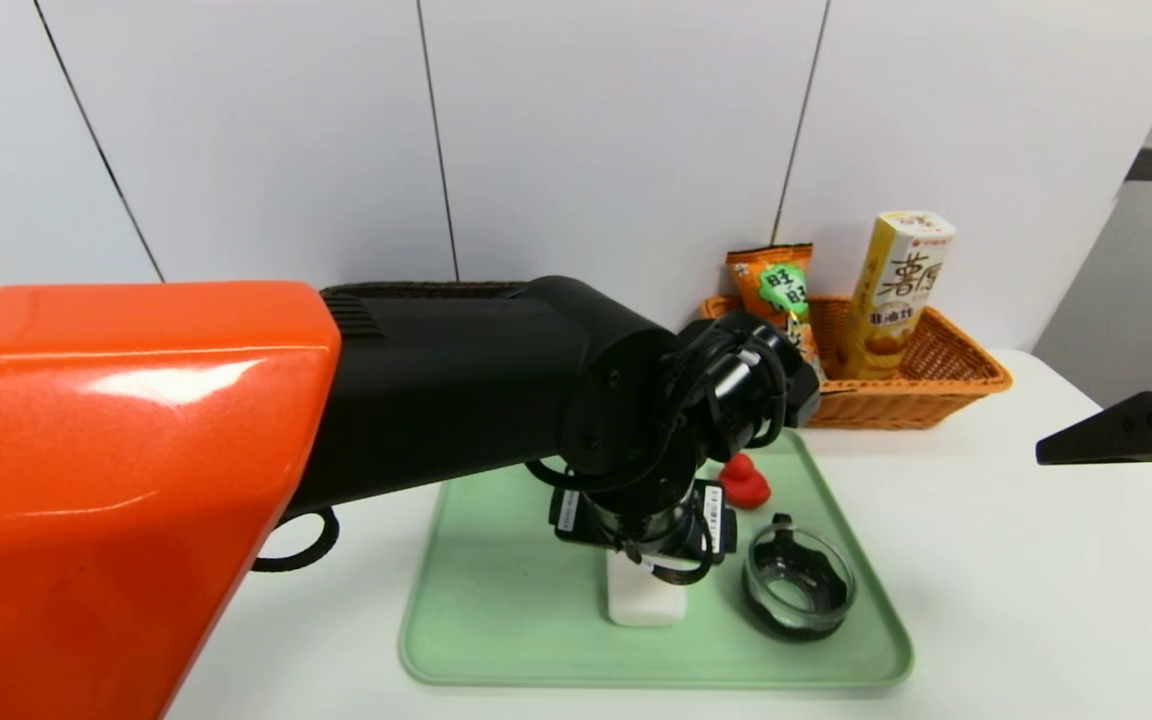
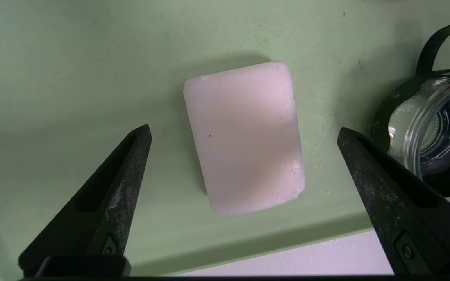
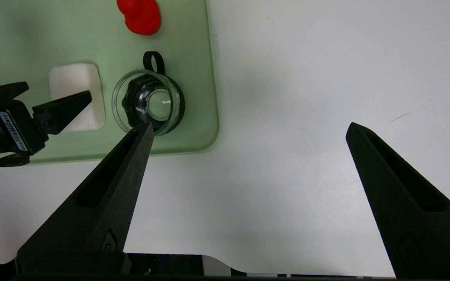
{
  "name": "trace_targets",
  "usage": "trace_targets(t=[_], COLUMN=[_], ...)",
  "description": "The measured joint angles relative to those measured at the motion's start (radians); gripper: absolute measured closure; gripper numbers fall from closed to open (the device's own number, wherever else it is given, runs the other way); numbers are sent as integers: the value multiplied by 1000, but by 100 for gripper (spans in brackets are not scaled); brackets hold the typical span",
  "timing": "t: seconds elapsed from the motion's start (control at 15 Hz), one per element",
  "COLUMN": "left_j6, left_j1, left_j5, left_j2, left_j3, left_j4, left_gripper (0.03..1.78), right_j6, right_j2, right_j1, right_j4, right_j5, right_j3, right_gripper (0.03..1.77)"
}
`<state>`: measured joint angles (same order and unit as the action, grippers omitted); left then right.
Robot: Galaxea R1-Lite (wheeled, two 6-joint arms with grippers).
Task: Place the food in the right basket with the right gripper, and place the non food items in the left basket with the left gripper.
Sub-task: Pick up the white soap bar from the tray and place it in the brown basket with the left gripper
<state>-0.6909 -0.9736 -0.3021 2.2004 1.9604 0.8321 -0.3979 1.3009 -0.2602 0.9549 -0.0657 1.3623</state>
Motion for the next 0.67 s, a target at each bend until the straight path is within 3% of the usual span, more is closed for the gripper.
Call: trace_targets(t=[0.67], left_j6=[-84], left_j1=[-7], left_j5=[11], left_j2=[35], left_j3=[0], left_j4=[11], left_gripper=[12], right_j6=[1], right_j2=[3], right_j1=[10], right_j4=[-1], right_j5=[0], right_j3=[0], right_gripper=[10])
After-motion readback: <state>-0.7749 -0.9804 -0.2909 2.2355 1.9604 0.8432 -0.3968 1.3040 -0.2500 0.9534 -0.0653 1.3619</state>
